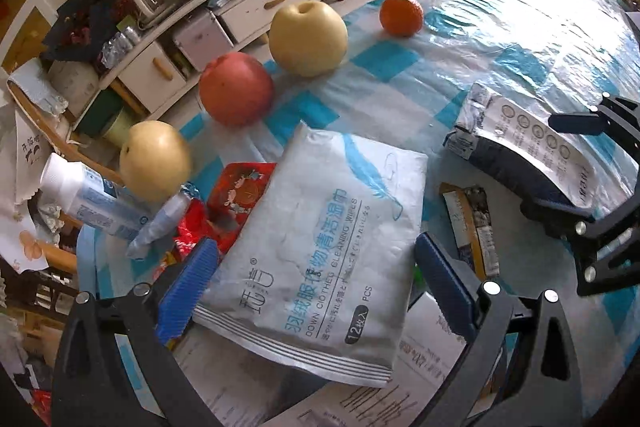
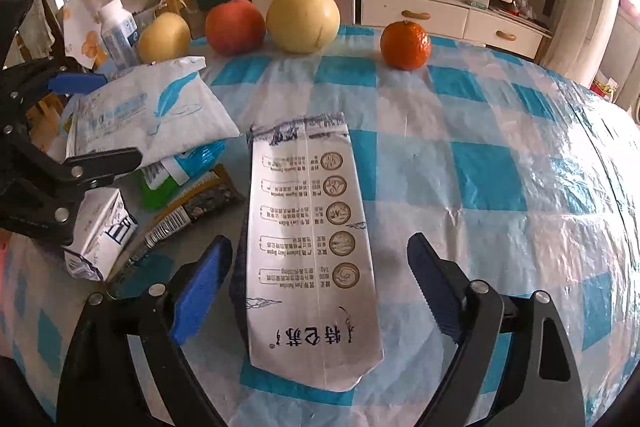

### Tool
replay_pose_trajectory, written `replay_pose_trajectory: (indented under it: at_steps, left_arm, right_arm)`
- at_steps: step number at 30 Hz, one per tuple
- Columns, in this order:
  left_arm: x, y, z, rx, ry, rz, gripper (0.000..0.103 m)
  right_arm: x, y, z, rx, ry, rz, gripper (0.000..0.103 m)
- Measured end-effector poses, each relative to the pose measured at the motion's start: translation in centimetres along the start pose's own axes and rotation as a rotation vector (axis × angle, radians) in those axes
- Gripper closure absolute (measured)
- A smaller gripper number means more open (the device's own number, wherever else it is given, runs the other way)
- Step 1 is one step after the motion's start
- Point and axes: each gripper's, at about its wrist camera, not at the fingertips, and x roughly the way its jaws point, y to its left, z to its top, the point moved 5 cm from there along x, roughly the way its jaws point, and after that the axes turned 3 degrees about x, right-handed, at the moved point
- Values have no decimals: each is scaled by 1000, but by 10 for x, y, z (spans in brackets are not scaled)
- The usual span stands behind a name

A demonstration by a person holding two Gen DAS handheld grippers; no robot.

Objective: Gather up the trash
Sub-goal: 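Lift the carton with the right gripper while the left gripper grasps a white wrapper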

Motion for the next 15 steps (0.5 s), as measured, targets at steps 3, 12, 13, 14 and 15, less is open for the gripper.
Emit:
replay_pose_trajectory:
  at_steps: [3, 12, 13, 14, 15]
  left_arm:
    - [2, -1, 1, -28, 5, -17, 4]
    - [-6, -25, -1, 73, -21, 28, 4]
    - [-6, -26, 0, 79, -19, 37, 4]
    - [-7, -28, 0, 94, -18, 50, 4]
    - [-8, -31, 1, 117, -17, 65, 4]
  right_arm:
    - [2, -1, -1, -1, 5, -1, 15]
    - [3, -2, -2, -1, 7, 1, 15]
    - [3, -2, -2, -4, 8, -3, 15]
    - [3, -2, -1, -6, 8, -1, 15]
    - [3, -2, -1, -7, 10, -1, 15]
